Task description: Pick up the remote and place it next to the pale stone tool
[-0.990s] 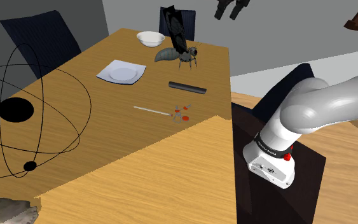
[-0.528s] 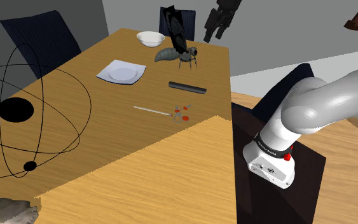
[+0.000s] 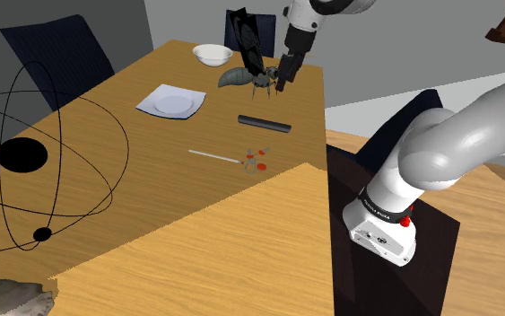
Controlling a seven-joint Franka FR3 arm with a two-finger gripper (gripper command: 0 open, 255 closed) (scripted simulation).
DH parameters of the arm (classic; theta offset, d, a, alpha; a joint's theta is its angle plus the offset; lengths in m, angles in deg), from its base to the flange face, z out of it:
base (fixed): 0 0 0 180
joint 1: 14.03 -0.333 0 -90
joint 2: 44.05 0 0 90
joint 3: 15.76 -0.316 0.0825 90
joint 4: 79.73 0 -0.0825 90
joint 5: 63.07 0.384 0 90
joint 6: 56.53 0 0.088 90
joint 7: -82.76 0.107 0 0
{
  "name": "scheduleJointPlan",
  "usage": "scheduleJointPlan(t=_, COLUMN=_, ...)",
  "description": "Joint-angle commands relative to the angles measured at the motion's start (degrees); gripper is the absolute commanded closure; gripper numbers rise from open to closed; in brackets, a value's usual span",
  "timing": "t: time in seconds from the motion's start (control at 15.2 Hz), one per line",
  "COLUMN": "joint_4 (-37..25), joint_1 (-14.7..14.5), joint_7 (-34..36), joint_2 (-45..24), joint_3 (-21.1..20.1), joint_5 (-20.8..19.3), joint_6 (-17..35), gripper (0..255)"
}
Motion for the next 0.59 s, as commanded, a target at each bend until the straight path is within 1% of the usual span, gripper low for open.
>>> scheduleJointPlan(t=0.0, joint_4=0.57, joint_1=-0.79, joint_7=-2.95, joint_2=-3.82, joint_3=0.69, joint_5=-0.05, joint_6=3.08, gripper=0)
scheduleJointPlan(t=0.4, joint_4=0.95, joint_1=-2.73, joint_7=-11.67, joint_2=-15.54, joint_3=2.4, joint_5=0.27, joint_6=11.17, gripper=0)
scheduleJointPlan(t=0.53, joint_4=1.24, joint_1=-2.95, joint_7=-12.81, joint_2=-17.52, joint_3=2.52, joint_5=0.51, joint_6=12.96, gripper=0)
